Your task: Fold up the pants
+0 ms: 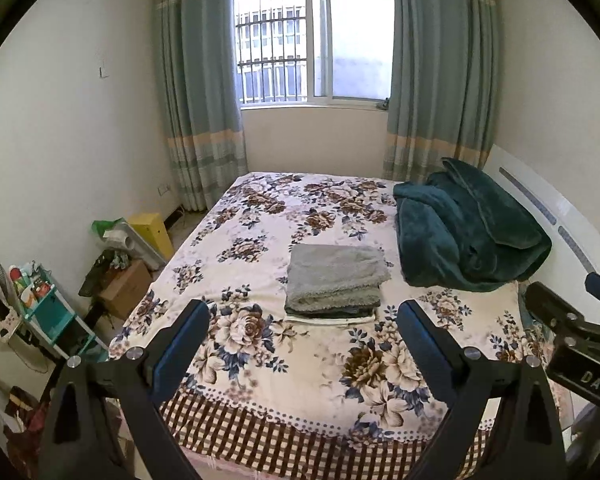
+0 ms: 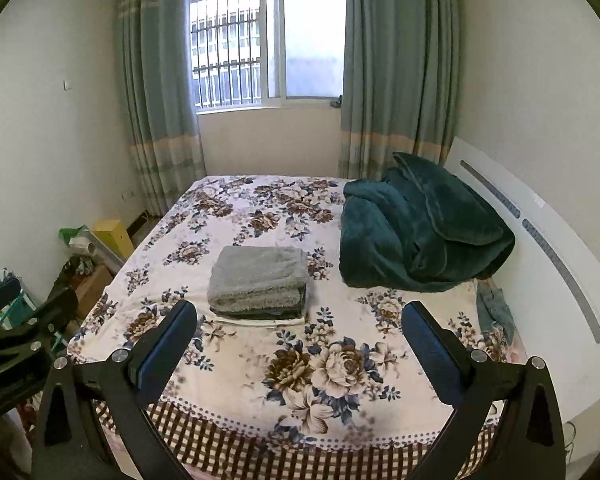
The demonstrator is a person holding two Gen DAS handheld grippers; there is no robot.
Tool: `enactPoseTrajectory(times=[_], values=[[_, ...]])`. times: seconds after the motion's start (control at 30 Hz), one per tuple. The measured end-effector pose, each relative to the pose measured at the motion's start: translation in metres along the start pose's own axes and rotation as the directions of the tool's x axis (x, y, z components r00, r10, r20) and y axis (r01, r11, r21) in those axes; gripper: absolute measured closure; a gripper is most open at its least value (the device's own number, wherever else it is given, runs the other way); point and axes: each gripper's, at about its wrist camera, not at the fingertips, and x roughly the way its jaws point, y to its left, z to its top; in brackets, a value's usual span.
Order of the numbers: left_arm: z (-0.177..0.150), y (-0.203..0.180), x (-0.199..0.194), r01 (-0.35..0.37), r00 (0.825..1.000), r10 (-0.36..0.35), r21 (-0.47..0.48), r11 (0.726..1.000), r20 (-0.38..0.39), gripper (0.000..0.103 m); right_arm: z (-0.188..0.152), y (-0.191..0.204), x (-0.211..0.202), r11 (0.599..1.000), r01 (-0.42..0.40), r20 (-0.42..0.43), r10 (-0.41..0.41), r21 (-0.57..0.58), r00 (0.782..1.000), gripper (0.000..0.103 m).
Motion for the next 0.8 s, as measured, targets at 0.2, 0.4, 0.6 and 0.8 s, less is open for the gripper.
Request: enactPoseTrajectory(times=[0.2,0.4,0.6,0.8], values=[[-0.006,0.005,-0.011,-0.019,1.0,0.019,-0.016,1.0,0.006,0.0,-0.004,0.001,-0.013,1.0,-0.005,-0.002,0.005,0.013,1.0,0.0],[-0.013,0.007,-0.016,-0.036,0.999,0.037,-0.021,0.999,0.009,0.0,-0.004,-0.001,-0.016,1.0,0.001,-0.018,-0.001,0.01,1.0,0.0],[-0.015,0.007,-0.016,-0.045,0.999,0.045,-0.033,0.998,0.001,0.0,-0.002,-0.005,-0.01,1.0,-0.018,-0.03,0.018,0.006,0.999,0.0],[-0.015,0.007,-0.019,-0.053,0.999,0.053,-0.032,0.998,0.005,0.0,-0.002,-0.008,-0.01,1.0,-0.024,-0.031,0.025,0.015,0.999,0.0]])
